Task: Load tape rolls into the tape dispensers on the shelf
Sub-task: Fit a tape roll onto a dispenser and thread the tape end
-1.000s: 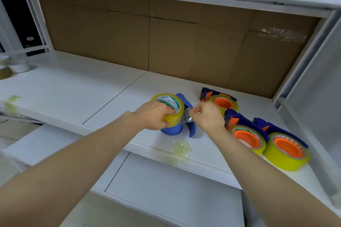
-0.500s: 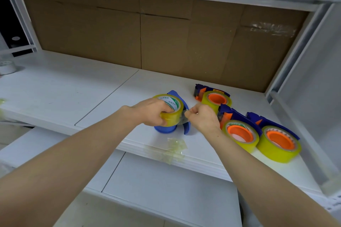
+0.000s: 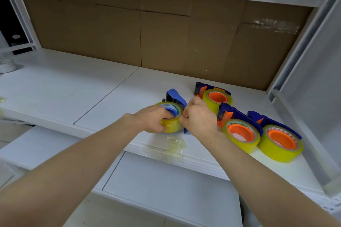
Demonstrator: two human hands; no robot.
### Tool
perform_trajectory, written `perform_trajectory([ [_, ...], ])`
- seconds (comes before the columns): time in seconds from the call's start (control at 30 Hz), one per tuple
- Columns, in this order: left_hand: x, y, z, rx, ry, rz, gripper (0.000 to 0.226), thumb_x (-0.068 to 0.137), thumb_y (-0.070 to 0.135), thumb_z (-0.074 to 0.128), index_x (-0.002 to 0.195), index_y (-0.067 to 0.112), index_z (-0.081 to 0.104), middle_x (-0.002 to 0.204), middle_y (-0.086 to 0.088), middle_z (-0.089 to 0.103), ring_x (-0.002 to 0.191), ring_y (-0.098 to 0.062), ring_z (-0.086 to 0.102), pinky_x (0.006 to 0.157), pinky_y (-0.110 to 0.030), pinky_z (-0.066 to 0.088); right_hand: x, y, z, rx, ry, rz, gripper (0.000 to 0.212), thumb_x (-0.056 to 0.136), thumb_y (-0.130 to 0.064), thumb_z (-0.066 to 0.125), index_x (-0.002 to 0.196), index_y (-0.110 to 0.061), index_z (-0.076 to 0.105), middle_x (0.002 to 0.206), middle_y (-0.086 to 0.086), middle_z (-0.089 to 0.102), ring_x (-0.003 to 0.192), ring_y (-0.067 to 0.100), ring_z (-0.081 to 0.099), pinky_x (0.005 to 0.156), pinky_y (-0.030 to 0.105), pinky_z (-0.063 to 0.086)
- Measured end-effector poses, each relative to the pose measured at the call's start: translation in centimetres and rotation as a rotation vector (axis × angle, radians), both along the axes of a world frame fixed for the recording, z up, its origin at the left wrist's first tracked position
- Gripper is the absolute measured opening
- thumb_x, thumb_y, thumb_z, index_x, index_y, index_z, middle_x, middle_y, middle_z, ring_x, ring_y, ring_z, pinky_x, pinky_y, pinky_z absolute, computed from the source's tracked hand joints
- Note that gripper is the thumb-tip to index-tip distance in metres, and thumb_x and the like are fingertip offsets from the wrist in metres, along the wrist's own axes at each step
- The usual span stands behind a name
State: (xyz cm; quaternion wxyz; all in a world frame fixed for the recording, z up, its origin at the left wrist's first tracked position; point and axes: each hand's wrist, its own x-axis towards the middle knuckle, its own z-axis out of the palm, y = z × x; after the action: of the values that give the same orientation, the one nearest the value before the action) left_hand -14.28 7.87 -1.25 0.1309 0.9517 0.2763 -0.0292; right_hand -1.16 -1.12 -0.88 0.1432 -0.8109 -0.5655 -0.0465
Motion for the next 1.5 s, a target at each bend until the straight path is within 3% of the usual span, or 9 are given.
perform_trajectory([
  [0.17,-0.1,0.6,-0.5,0.01,-0.017,0.008,0.032,0.082,0.023,0.06,0.114,0.02,0.06,0.107,0.002,0.064,0.097,-0.022,0.057,0.086,-0.033,0.049,0.2,0.3,0.1,-0.108,-0.053,0.032,0.026,0.087,-0.02,0.057,0.109,-0.008,0.064,0.118,0.007,0.046,0.105,0.024,0.051,0.064,0.03,0.038],
  [0.33,0.2,0.4,-1.5,0.094,-0.068,0.061,0.039,0.078,0.05,0.064,0.103,0.021,0.06,0.09,0.005,0.061,0.088,-0.019,0.056,0.075,-0.028,0.046,0.1,-0.2,-0.1,-0.145,-0.028,0.027,0.026,0.088,-0.014,0.059,0.114,-0.011,0.058,0.121,0.008,0.042,0.101,0.026,0.054,0.071,0.035,0.049],
  [0.53,2.3,-0.8,-3.0,0.309,-0.126,0.193,0.048,0.081,0.05,0.059,0.114,0.015,0.056,0.113,-0.003,0.062,0.104,-0.023,0.057,0.086,-0.026,0.038,0.5,-0.4,-0.6,-0.061,0.163,0.035,0.012,0.088,-0.02,0.061,0.099,-0.015,0.06,0.113,0.008,0.046,0.088,0.026,0.059,0.069,0.029,0.046],
  [0.7,2.5,0.2,-3.0,0.045,-0.062,0.201,0.032,0.081,0.019,0.057,0.113,0.014,0.052,0.109,-0.006,0.06,0.101,-0.026,0.056,0.084,-0.035,0.05,1.2,-0.7,-0.3,-0.064,0.184,0.053,0.019,0.088,-0.016,0.055,0.106,-0.02,0.062,0.111,0.006,0.05,0.089,0.022,0.058,0.066,0.027,0.039],
  [0.8,2.3,0.3,-3.0,0.045,-0.089,0.219,0.023,0.08,0.028,0.054,0.101,0.018,0.053,0.098,-0.002,0.059,0.103,-0.023,0.053,0.092,-0.029,0.044,1.0,-0.7,-0.3,-0.062,0.179,0.058,0.021,0.088,-0.016,0.055,0.108,-0.02,0.061,0.112,0.006,0.051,0.09,0.023,0.059,0.067,0.026,0.039],
  [1.2,4.3,-1.5,-5.4,0.374,-0.13,0.344,0.047,0.092,0.048,0.041,0.113,0.008,0.054,0.111,-0.009,0.064,0.107,-0.026,0.057,0.111,-0.031,0.02,0.6,-0.9,-0.3,-0.04,0.147,0.06,0.018,0.088,-0.018,0.056,0.105,-0.02,0.062,0.11,0.006,0.051,0.087,0.022,0.059,0.065,0.026,0.038],
  [1.33,3.4,-0.9,-4.4,0.267,-0.126,0.241,0.053,0.084,0.056,0.043,0.107,0.011,0.058,0.107,-0.006,0.063,0.111,-0.024,0.054,0.112,-0.035,0.019,1.1,-0.7,-0.7,-0.028,0.159,0.063,0.018,0.089,-0.016,0.056,0.106,-0.019,0.061,0.112,0.007,0.05,0.089,0.024,0.059,0.067,0.027,0.042],
  [1.43,2.1,-0.1,-3.5,0.274,-0.062,0.17,0.061,0.077,0.048,0.058,0.129,0.018,0.048,0.128,-0.004,0.049,0.129,-0.023,0.035,0.117,-0.045,0.005,1.6,-0.7,-0.5,-0.039,0.124,0.01,0.019,0.091,-0.016,0.053,0.109,-0.019,0.06,0.12,0.007,0.048,0.098,0.024,0.057,0.067,0.029,0.044],
  [1.5,1.4,0.4,-3.6,0.239,-0.128,0.179,0.07,0.075,0.045,0.062,0.137,0.02,0.04,0.136,-0.004,0.044,0.13,-0.023,0.031,0.115,-0.04,0.017,1.5,-0.9,-0.7,-0.001,-0.004,0.045,0.023,0.089,-0.015,0.053,0.11,-0.018,0.06,0.132,0.004,0.041,0.118,0.023,0.047,0.081,0.032,0.047],
])
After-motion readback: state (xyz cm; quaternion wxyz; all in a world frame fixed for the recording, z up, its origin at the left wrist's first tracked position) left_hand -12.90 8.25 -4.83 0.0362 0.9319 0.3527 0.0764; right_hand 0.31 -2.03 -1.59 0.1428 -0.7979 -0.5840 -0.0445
